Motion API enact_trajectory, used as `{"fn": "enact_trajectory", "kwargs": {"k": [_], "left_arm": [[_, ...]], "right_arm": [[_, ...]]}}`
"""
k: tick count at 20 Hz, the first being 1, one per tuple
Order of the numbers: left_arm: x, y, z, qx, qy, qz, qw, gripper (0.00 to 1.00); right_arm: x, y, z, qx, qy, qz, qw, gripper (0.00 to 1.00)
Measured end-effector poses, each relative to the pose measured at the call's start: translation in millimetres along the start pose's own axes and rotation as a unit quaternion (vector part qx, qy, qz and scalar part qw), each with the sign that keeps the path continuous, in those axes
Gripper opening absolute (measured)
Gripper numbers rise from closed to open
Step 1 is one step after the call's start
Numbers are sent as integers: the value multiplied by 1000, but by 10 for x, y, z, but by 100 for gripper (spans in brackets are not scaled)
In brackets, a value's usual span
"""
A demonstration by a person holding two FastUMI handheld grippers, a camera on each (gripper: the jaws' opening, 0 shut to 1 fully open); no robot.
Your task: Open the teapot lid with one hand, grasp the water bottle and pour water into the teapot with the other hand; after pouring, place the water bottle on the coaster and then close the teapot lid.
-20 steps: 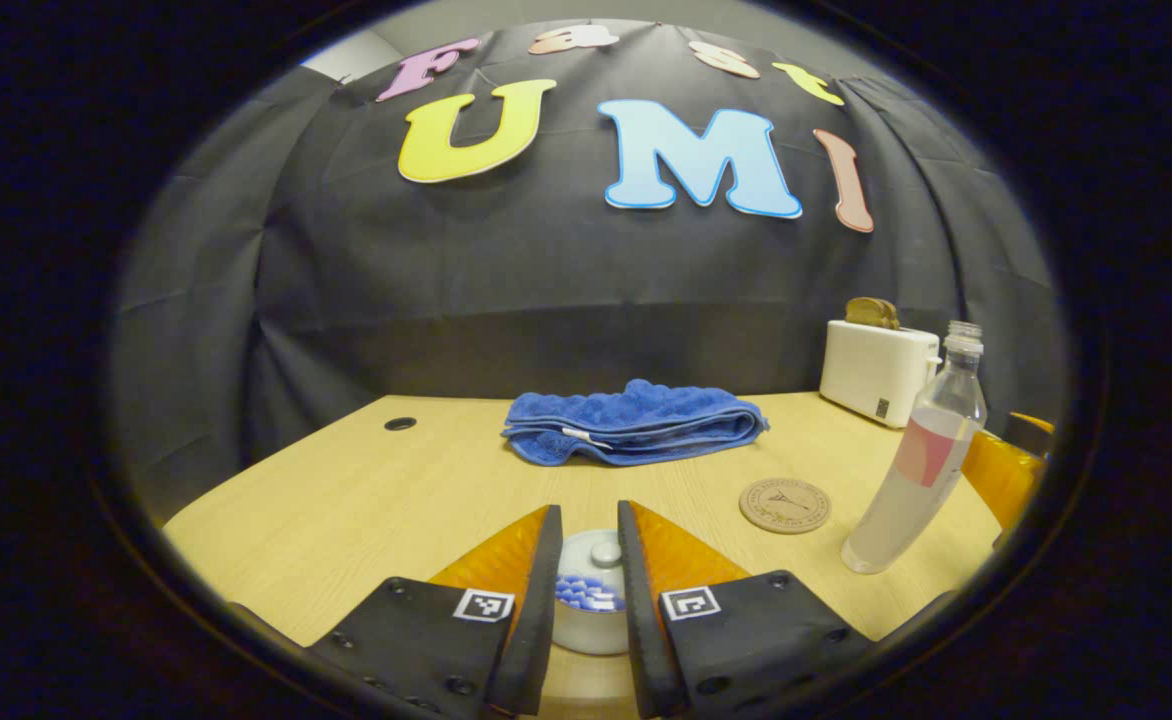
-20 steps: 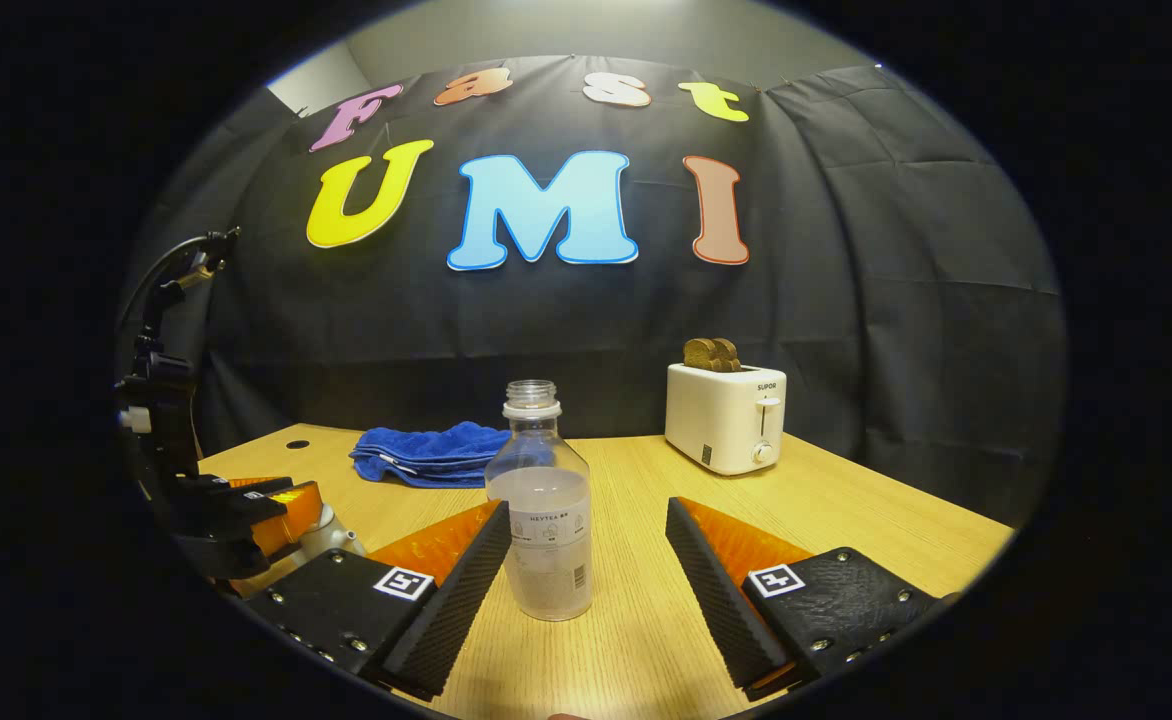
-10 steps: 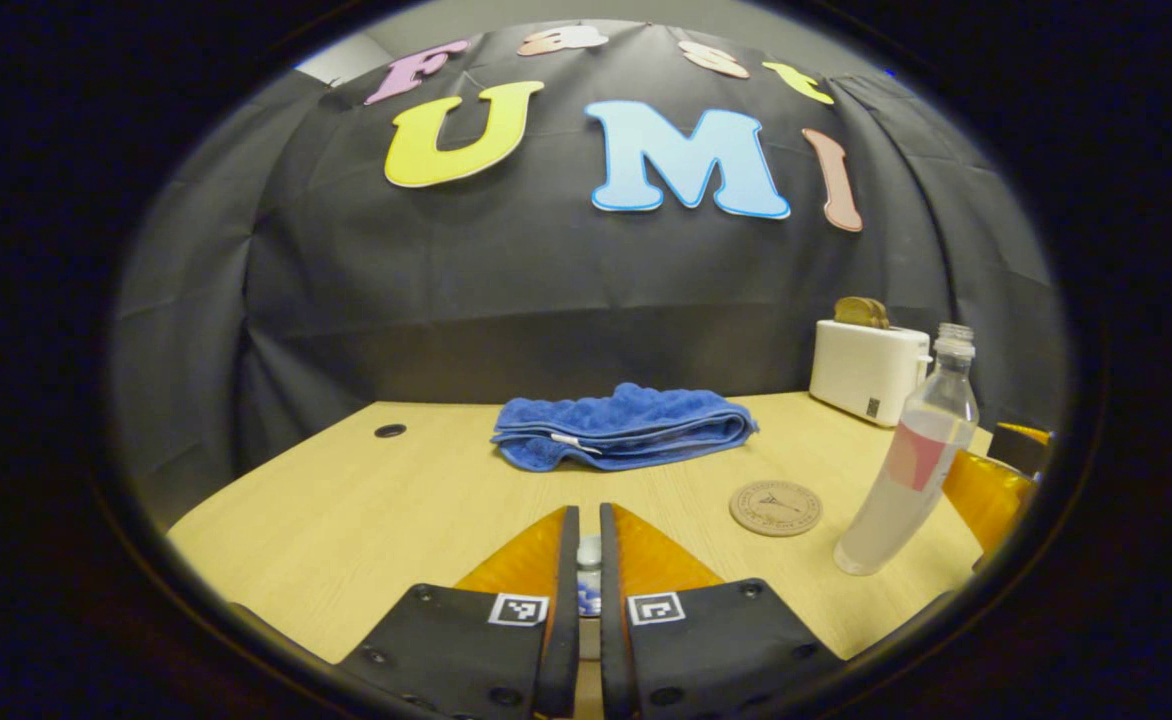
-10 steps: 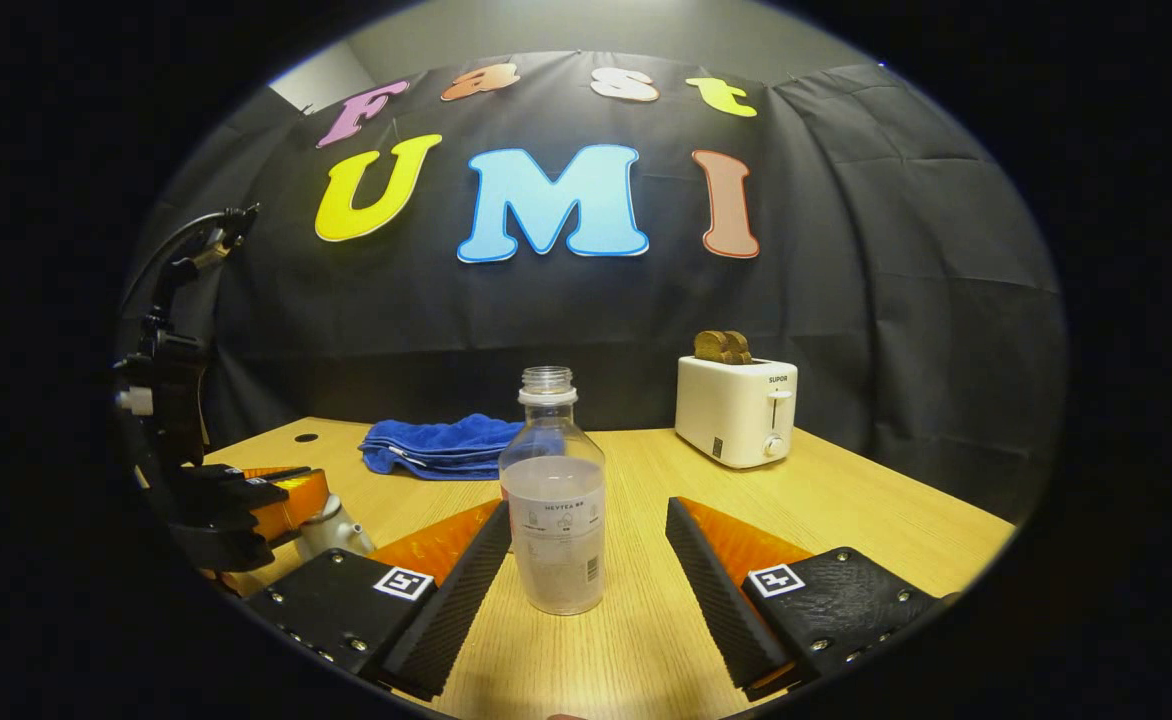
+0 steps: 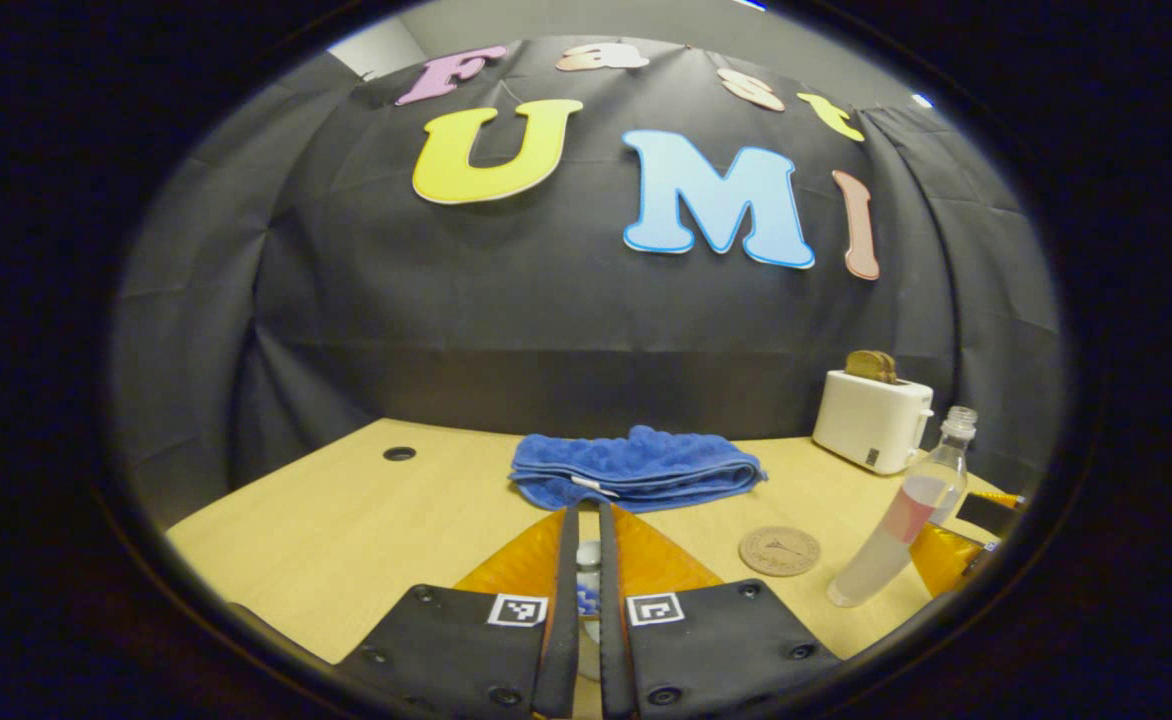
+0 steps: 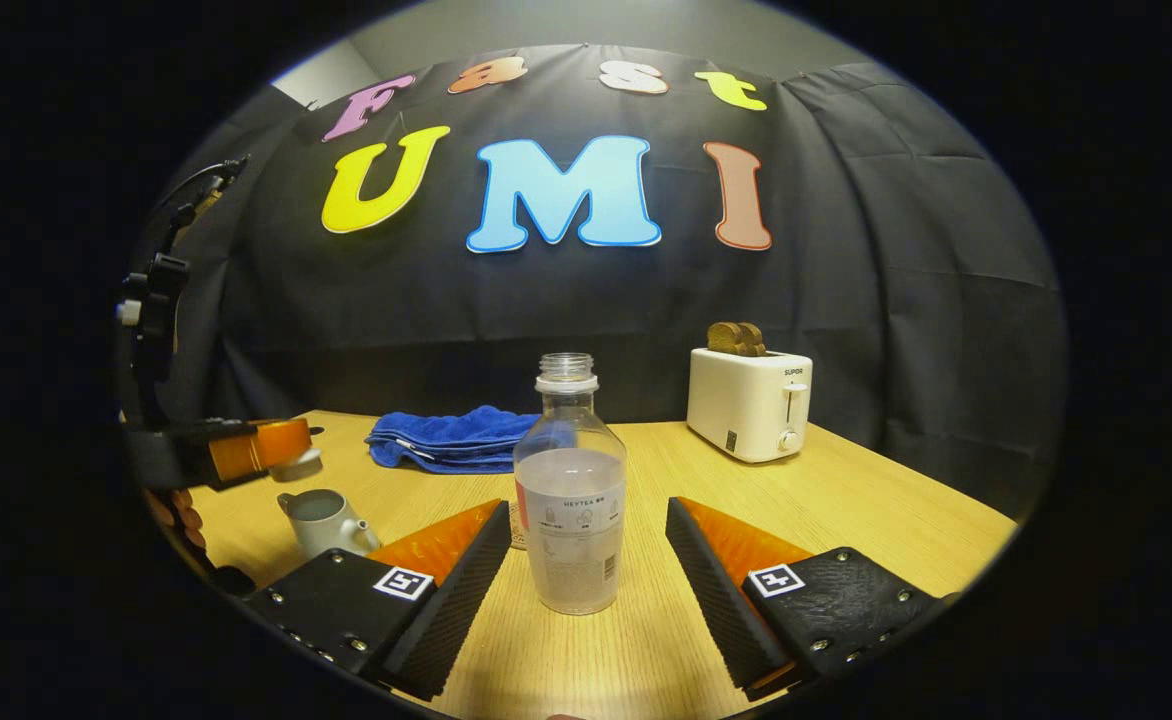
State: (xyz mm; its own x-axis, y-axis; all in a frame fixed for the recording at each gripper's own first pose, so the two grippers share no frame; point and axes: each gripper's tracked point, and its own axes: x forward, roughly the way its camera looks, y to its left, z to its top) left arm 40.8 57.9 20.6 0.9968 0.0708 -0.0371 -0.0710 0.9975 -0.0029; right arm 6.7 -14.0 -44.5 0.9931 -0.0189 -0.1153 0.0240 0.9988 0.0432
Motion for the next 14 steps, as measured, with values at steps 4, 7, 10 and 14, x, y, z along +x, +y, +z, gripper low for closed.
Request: {"fn": "enact_trajectory", "kwargs": {"k": [4, 7, 10, 14], "left_arm": [[46, 462, 40, 2, -6, 37, 999, 15], [83, 762, -37, 1, 3, 60, 998, 15], [87, 1003, -136, -4, 14, 77, 997, 15], [75, 1246, -210, -7, 24, 96, 995, 16]], "right_arm": [[86, 38, -13, -12, 1, -4, 1000, 99], [179, 51, -67, -16, 7, -10, 1000, 99], [253, 57, -130, -15, 17, -14, 1000, 98], [342, 31, -184, -15, 25, -23, 999, 95]]}}
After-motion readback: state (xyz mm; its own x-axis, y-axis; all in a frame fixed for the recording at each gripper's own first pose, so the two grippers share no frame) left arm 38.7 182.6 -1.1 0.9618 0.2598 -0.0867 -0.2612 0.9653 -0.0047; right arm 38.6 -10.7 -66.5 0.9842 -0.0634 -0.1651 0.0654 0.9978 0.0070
